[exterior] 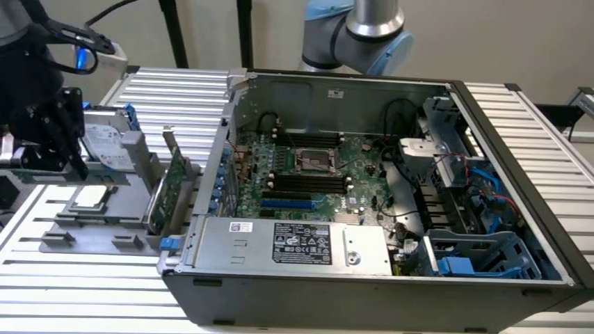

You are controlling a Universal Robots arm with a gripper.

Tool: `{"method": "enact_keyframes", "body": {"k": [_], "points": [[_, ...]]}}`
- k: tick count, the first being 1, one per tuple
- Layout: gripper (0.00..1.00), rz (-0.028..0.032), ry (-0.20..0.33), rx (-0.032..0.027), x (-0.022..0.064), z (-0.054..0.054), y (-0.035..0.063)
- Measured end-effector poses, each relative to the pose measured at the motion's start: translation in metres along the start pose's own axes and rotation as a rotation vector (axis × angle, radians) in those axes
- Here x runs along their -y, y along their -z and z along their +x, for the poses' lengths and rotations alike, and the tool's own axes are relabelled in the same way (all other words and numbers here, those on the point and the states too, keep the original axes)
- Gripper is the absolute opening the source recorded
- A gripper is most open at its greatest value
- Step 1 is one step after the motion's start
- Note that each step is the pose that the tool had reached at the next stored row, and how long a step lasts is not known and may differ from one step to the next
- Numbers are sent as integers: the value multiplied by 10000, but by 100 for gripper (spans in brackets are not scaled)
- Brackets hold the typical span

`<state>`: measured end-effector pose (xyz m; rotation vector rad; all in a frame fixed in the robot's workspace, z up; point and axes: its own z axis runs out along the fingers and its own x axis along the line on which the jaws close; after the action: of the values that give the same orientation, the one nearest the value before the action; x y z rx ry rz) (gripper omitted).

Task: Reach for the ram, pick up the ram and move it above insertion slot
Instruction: 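Pick up the ram and move it above insertion slot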

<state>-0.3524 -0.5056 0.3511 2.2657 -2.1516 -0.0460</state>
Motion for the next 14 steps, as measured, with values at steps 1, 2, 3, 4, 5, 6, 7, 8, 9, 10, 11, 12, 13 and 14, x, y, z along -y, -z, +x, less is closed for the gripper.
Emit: {"method": "enact_keyframes", "body": {"k": [1,2,3,4,5,6,7,8,9,10,11,12,13,14], "points": [[13,1,4,3,31,1,41],[13,1,6,6,63,2,78],[13,1,9,9,98,4,113],[13,1,10,11,132,5,145],[13,1,11,14,168,7,175],[13,1,12,16,207,8,203],[13,0,12,19,246,10,229],[13,-2,13,21,286,11,254],[13,-3,13,23,326,13,279],[13,-4,15,26,366,15,304],[13,-5,16,29,407,17,330],[13,-5,16,33,446,18,355],[13,-7,16,35,487,19,381],[13,-9,16,37,530,21,406]]}}
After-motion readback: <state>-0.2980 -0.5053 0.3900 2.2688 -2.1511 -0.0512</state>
